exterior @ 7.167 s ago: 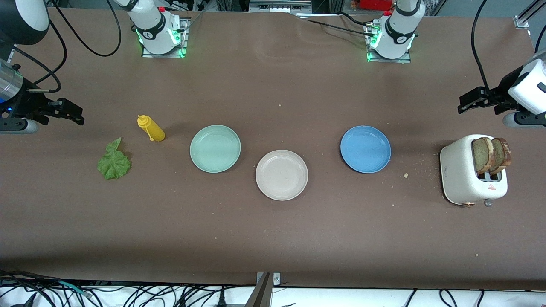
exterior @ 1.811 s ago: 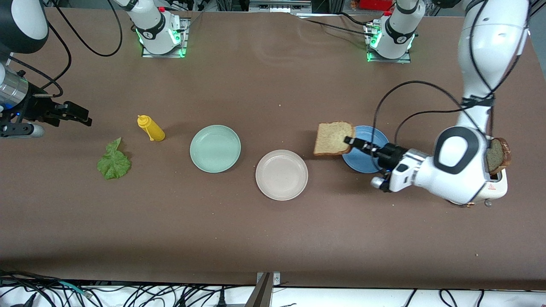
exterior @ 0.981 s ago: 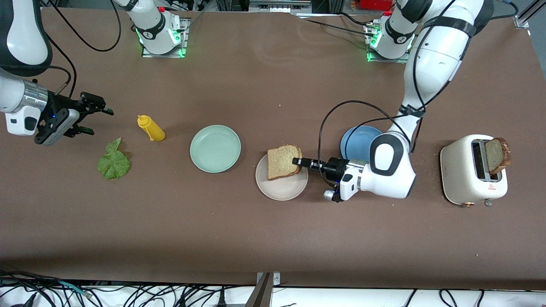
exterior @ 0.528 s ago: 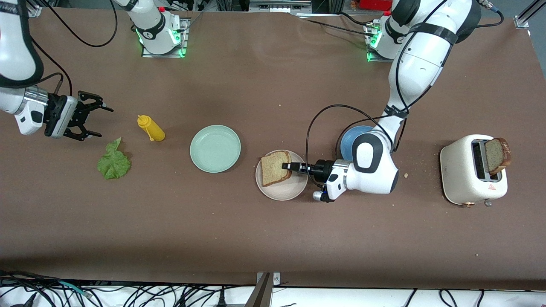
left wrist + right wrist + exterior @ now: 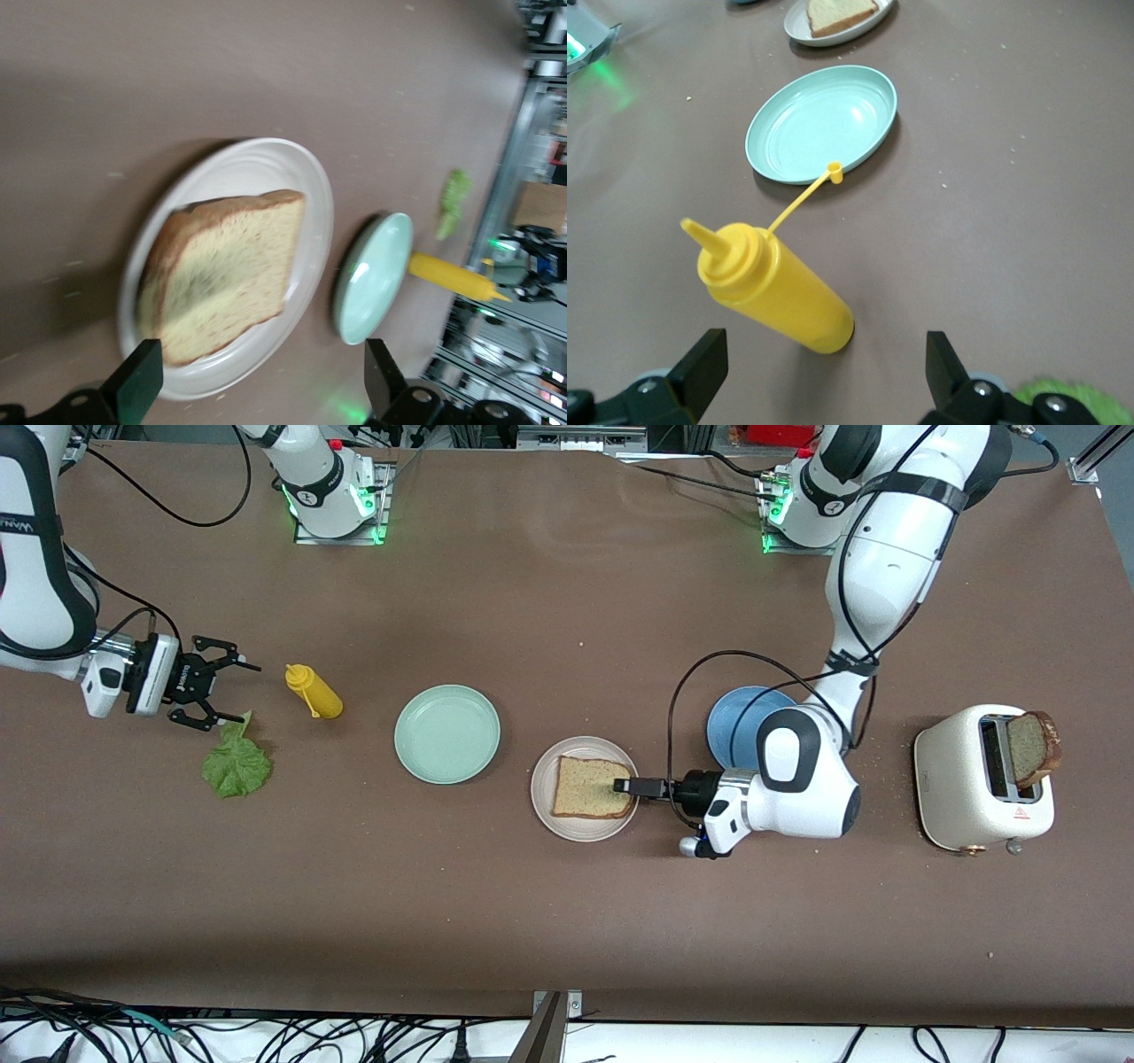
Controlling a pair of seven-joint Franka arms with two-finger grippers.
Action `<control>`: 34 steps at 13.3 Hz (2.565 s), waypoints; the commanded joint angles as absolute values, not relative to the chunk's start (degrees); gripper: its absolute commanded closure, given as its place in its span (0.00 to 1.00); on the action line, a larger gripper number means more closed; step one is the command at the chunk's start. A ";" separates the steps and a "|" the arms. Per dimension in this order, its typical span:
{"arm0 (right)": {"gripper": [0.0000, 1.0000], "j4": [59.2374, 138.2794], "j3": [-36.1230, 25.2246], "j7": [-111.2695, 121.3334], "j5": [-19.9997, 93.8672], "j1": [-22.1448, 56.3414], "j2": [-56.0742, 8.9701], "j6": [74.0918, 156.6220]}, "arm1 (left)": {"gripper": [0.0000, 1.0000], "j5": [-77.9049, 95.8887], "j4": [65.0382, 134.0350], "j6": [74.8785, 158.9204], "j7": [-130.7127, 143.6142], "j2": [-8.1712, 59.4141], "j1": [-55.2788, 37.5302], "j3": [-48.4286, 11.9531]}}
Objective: Make sandwich in beige plate with both arms
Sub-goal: 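Release the toast on the beige plate while the right gripper grasps the bottle, then lift the yellow bottle with the right gripper while the left gripper withdraws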
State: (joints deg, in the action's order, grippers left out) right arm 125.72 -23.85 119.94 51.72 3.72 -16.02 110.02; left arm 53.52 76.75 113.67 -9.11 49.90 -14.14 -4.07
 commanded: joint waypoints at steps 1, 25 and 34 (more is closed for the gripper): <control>0.02 127.52 -23.82 131.81 58.78 2.11 -19.68 109.26 | 0.00 39.10 76.91 110.67 4.78 45.10 -12.75 -3.43; 0.65 132.28 -22.68 146.50 78.39 6.50 -26.37 105.38 | 0.00 1.67 77.34 97.22 2.30 28.40 -2.20 -3.60; 1.00 118.67 -23.03 136.79 74.02 13.87 -25.23 112.92 | 0.00 1.76 77.34 92.29 -1.67 24.00 0.08 -3.34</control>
State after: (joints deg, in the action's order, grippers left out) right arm 122.51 -22.54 143.08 76.80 11.01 -25.86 110.60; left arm 3.96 76.09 93.37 -0.48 25.78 -0.94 -2.94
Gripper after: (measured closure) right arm 0.767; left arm 0.000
